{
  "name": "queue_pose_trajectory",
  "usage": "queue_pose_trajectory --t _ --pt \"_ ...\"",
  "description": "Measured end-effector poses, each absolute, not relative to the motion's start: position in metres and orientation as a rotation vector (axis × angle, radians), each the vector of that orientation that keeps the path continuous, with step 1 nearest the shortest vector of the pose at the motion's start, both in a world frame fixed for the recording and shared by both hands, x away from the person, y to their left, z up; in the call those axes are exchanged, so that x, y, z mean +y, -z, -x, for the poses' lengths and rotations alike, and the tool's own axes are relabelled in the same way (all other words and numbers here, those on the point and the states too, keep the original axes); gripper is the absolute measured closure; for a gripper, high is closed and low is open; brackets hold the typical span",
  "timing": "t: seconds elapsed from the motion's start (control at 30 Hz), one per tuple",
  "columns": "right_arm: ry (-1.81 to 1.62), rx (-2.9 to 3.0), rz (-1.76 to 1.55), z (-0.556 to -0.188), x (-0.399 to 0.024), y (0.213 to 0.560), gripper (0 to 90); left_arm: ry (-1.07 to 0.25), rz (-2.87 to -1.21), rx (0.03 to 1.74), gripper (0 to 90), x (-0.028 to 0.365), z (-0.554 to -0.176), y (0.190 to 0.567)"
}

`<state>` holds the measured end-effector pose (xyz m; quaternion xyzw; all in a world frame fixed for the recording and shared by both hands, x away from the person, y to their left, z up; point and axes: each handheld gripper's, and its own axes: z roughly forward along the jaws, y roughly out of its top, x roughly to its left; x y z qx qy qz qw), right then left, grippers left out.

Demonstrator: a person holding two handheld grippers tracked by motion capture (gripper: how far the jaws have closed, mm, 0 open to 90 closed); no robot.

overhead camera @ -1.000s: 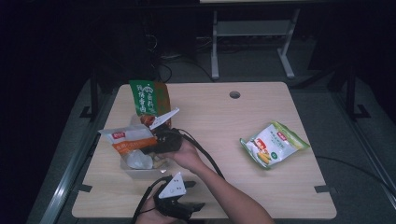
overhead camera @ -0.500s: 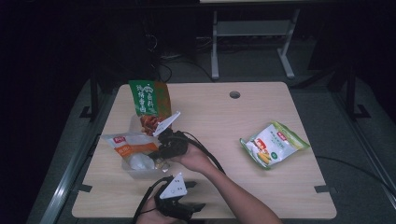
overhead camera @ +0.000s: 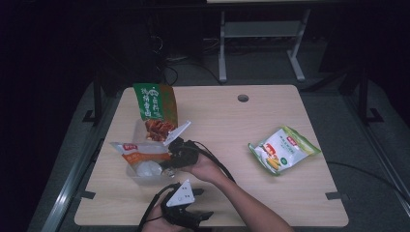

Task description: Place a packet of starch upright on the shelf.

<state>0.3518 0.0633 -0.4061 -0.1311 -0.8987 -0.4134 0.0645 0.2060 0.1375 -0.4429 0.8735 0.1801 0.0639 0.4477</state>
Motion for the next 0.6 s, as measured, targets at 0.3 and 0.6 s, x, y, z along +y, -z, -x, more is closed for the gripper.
queue_pose_trajectory --t 0.3,0.6 --pt "1.209 -2.737 0.373 -0.3513 0.0606 0.4066 89.0 -0.152 -2.163 0.445 27.4 0.1362 -0.2061 0.4434" --pt "1.175 -2.771 0.39 -0.3497 0.0624 0.4098 89.8 -0.154 -2.165 0.438 27.4 0.1355 -0.2059 0.4436"
